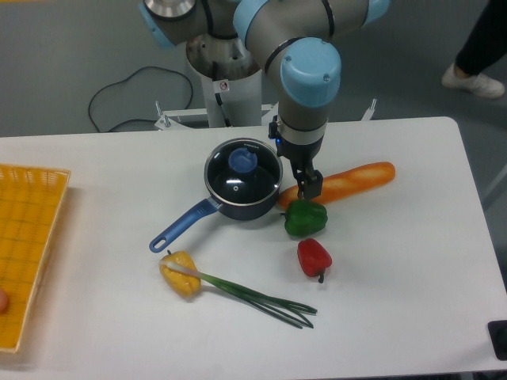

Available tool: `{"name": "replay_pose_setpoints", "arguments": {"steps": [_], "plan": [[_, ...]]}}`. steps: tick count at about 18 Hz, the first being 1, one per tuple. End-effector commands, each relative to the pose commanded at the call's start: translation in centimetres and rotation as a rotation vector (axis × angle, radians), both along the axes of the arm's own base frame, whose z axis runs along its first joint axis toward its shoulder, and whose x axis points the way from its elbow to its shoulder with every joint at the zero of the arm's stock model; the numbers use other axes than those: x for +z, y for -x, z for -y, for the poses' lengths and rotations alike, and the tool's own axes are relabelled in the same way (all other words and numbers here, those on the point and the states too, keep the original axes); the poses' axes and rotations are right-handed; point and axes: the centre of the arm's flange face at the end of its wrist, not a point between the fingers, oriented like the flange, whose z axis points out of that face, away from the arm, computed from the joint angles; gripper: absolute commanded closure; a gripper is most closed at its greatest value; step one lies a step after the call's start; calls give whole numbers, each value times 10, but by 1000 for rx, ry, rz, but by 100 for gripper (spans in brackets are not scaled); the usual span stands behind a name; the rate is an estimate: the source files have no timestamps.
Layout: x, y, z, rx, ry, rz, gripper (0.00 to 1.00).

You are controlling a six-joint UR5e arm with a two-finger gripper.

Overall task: Open the lid
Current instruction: 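Move the gripper over the saucepan toward the blue lid knob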

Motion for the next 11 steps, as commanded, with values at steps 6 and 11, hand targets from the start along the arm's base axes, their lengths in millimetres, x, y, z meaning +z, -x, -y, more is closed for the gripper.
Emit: {"name": "replay_pose_setpoints", "arguments": {"steps": [6, 11], "plan": [[-1, -1, 3, 15, 28, -12, 0], [-16, -19, 6, 15, 78, -11, 0]]}}
